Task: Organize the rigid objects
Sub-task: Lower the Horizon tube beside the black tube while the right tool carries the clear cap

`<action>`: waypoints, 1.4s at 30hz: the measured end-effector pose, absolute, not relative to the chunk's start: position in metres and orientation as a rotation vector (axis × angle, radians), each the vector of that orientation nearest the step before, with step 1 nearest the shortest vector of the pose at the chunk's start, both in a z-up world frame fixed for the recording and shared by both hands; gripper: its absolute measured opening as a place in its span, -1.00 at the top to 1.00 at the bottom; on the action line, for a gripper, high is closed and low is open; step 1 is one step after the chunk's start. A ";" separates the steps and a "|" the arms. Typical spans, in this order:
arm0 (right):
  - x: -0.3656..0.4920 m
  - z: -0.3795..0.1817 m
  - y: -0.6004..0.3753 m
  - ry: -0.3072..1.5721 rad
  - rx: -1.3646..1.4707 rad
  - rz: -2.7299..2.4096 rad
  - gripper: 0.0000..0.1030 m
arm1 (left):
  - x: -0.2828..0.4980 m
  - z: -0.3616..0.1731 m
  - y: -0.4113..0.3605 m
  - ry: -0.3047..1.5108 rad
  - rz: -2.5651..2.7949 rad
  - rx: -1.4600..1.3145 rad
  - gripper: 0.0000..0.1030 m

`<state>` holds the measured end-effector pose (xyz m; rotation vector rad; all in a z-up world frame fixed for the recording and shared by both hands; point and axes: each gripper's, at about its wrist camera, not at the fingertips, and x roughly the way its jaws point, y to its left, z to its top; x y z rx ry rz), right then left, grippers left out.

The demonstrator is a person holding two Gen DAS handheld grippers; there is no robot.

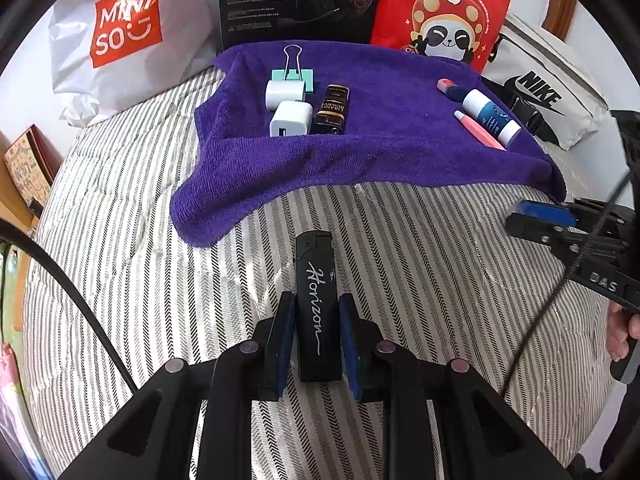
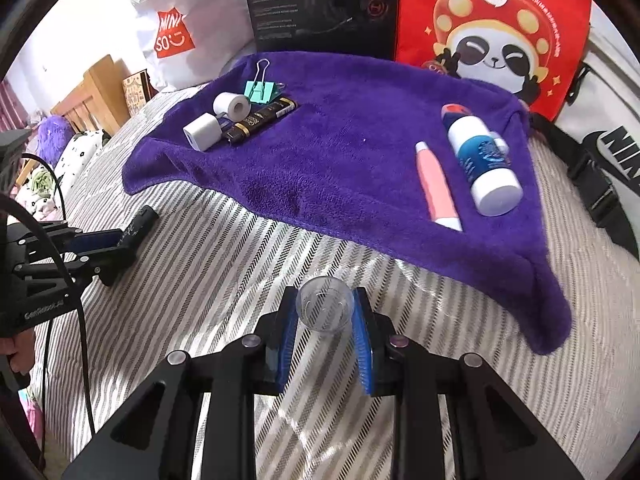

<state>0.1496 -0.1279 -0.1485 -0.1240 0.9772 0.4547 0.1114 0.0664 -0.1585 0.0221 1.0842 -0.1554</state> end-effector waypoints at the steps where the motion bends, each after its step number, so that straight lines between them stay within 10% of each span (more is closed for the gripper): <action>1: 0.147 -0.146 -0.130 0.973 -0.125 0.452 0.49 | 0.112 -0.159 0.065 1.090 -0.155 0.031 0.59; 42: 0.174 -0.090 -0.181 0.901 -0.102 0.403 0.49 | 0.171 -0.093 0.045 1.013 -0.256 -0.001 0.59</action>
